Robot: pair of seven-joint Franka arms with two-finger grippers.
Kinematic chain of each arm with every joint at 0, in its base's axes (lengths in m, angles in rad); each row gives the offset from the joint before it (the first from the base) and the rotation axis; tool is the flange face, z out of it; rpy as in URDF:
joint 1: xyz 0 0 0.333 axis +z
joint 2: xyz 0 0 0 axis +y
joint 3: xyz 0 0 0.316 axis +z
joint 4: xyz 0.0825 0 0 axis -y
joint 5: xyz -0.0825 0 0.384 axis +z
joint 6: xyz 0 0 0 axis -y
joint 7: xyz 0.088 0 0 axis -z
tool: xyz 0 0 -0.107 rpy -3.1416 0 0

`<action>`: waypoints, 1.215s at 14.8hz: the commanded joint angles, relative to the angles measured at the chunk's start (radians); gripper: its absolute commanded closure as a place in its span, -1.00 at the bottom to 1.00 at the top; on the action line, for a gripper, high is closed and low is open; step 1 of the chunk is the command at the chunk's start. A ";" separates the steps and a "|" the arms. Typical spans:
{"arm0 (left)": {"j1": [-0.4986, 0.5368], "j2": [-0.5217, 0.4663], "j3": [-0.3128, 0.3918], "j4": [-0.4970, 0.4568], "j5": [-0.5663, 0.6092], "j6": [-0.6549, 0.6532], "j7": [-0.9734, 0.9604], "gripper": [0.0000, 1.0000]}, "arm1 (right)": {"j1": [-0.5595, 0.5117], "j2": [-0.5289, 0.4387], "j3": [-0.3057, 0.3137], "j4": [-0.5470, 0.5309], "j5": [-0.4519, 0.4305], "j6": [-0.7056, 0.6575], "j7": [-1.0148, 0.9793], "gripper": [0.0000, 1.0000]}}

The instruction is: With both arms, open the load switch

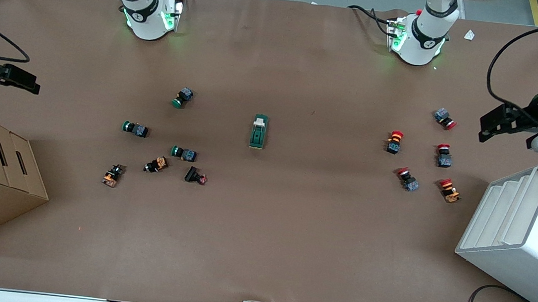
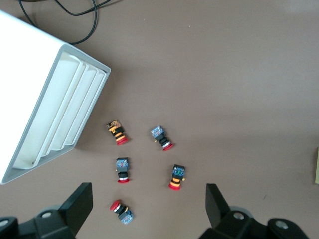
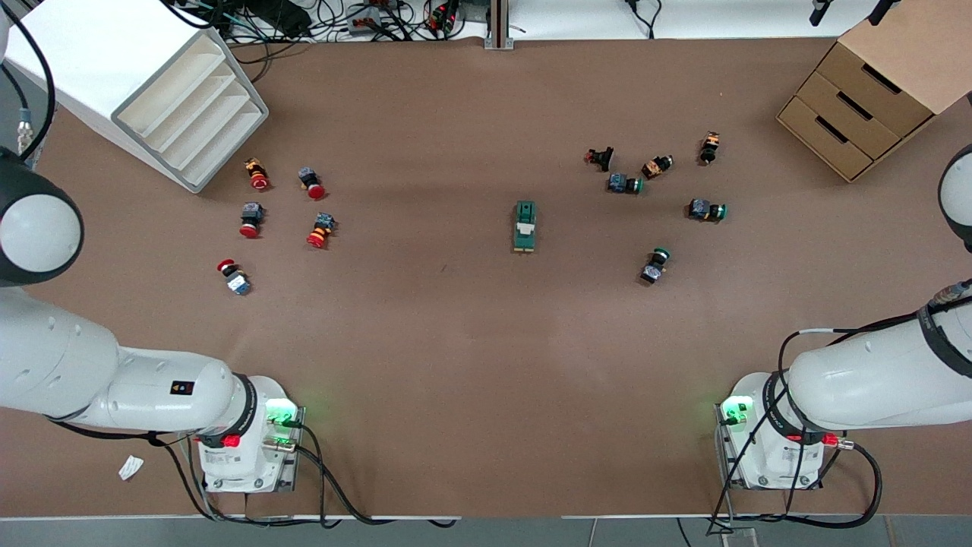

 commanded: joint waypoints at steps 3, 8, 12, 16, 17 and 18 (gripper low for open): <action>0.036 -0.092 0.000 -0.085 -0.042 -0.018 0.043 -1.00 | 0.004 -0.174 -0.019 -0.164 0.015 0.047 -0.012 -1.00; 0.040 -0.120 -0.002 -0.106 -0.045 -0.026 0.044 -1.00 | -0.015 -0.256 -0.019 -0.196 0.014 0.039 -0.015 -1.00; 0.040 -0.118 -0.006 -0.105 -0.046 -0.026 0.035 -1.00 | -0.019 -0.271 -0.015 -0.199 0.003 0.036 -0.017 -1.00; 0.041 -0.121 -0.012 -0.105 -0.046 -0.041 0.024 -1.00 | -0.019 -0.270 -0.013 -0.198 0.000 0.036 -0.073 -1.00; 0.041 -0.121 -0.016 -0.105 -0.046 -0.052 0.018 -1.00 | -0.019 -0.270 -0.013 -0.198 0.000 0.036 -0.083 -1.00; 0.043 -0.121 -0.025 -0.105 -0.045 -0.054 0.010 -1.00 | -0.019 -0.270 -0.013 -0.198 0.000 0.035 -0.083 -1.00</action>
